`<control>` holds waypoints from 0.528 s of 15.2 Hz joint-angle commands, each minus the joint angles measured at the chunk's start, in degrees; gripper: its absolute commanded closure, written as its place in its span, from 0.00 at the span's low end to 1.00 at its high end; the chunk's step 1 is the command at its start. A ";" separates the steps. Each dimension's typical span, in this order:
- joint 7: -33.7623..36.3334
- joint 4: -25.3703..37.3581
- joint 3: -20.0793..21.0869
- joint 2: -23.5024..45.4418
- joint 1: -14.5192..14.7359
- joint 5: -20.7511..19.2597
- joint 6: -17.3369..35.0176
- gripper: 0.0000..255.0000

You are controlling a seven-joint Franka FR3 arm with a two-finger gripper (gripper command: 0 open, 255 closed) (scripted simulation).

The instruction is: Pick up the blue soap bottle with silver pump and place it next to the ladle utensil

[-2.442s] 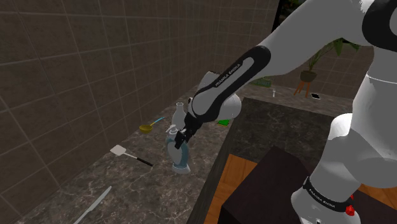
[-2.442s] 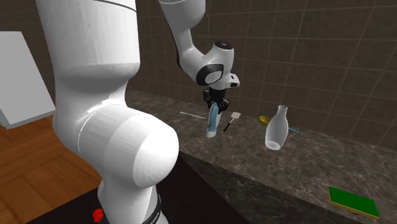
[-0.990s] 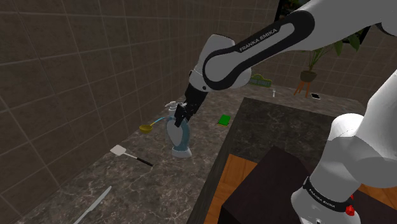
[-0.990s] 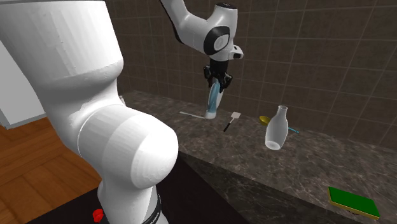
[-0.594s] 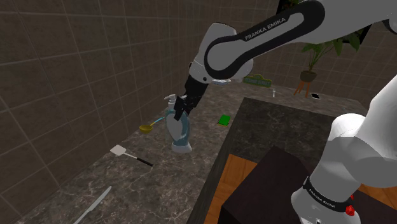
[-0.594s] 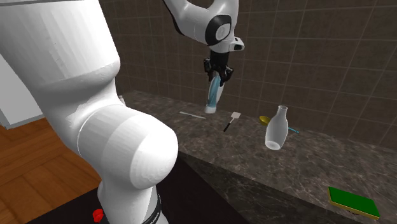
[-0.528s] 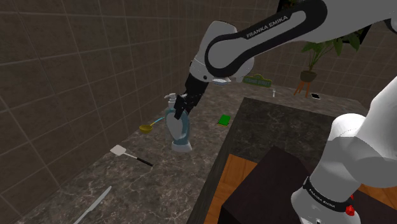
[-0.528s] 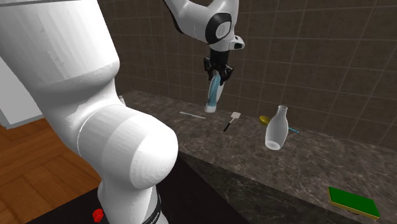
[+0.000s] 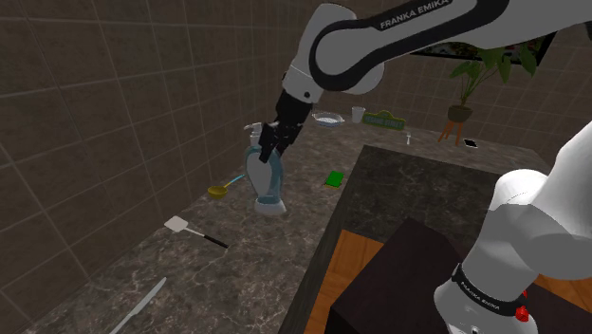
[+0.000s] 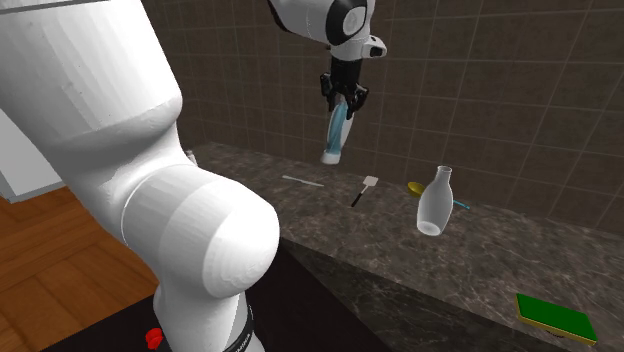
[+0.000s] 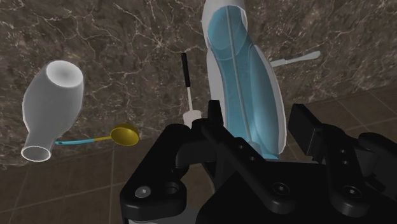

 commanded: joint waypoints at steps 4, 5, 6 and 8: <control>1.06 2.62 -0.09 -1.24 -0.28 -0.85 -3.78 1.00; 1.16 2.89 -0.09 -1.33 -0.31 -0.92 -4.14 1.00; -0.31 3.29 -0.90 -0.25 -0.68 -0.64 -3.76 1.00; -3.25 4.31 -2.47 2.05 -1.42 0.02 -3.09 1.00</control>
